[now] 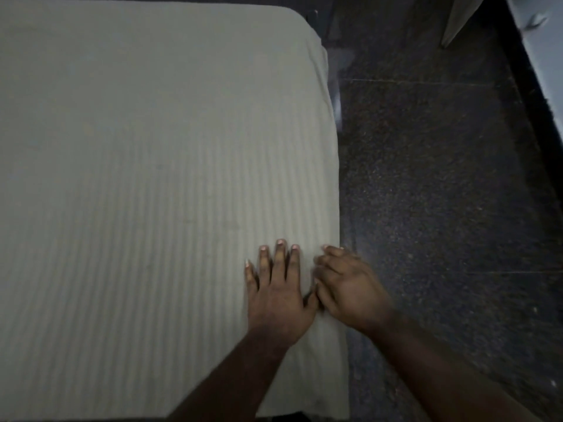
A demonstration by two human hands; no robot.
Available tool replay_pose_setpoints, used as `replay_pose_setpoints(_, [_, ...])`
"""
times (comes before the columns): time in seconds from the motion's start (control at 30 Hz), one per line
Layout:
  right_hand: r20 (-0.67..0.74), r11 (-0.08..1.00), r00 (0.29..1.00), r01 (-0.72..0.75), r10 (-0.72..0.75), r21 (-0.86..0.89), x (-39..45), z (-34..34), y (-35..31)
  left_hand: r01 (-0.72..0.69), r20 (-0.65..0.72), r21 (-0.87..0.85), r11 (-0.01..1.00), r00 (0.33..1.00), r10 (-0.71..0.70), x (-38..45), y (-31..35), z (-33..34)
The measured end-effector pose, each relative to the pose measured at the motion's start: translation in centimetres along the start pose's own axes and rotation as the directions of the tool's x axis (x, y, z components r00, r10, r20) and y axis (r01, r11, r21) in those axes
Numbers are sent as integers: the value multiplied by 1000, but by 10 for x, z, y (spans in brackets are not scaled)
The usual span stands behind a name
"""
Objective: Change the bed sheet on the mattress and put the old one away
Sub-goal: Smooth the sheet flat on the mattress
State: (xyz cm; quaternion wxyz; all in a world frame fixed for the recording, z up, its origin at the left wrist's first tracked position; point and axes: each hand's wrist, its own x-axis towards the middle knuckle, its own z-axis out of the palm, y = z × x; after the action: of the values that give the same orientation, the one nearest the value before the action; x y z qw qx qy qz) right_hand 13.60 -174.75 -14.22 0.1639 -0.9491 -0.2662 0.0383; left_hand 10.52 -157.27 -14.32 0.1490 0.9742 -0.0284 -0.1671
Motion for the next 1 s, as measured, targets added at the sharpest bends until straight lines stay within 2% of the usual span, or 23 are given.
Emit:
replay_pose_setpoints(0.17, [83, 968, 968, 242, -236, -68, 10, -12, 32, 100, -23, -17, 995, 995, -101, -19, 15, 17])
replay_pose_setpoints(0.37, [263, 912, 889, 405, -375, -65, 18, -17, 56, 138, -75, -68, 988, 987, -143, -20, 16, 24])
replay_pose_setpoints(0.53, [385, 879, 832, 466, -399, -97, 24, -28, 63, 207, -112, -51, 977, 971, -211, -19, 26, 23])
replay_pose_setpoints(0.63, [475, 858, 811, 476, -342, -194, 23, -29, 57, 226, -259, -45, 973, 938, -230, -29, 52, 18])
replay_pose_setpoints(0.7, [509, 856, 800, 473, -317, -210, 26, -27, 50, 183, -386, -108, 977, 898, -211, -40, 77, 30])
replay_pose_setpoints(0.73, [521, 847, 791, 486, -320, -218, 28, -26, 44, 166, -397, -164, 972, 891, -219, -46, 89, 34])
replay_pose_setpoints(0.77, [527, 836, 786, 498, -323, -231, 32, -25, 41, 171, -366, -225, 959, 898, -246, -52, 100, 39])
replay_pose_setpoints(0.87, [536, 769, 752, 581, -383, -267, 48, -15, 34, 336, -196, -292, 895, 895, -400, -60, 124, 45])
replay_pose_setpoints(0.93, [554, 737, 737, 608, -387, -295, 65, -9, 32, 433, -134, -323, 841, 859, -494, -57, 131, 45])
replay_pose_setpoints(1.0, [592, 776, 719, 585, -363, -235, 82, -5, 32, 496, -118, -365, 788, 815, -568, -51, 136, 46])
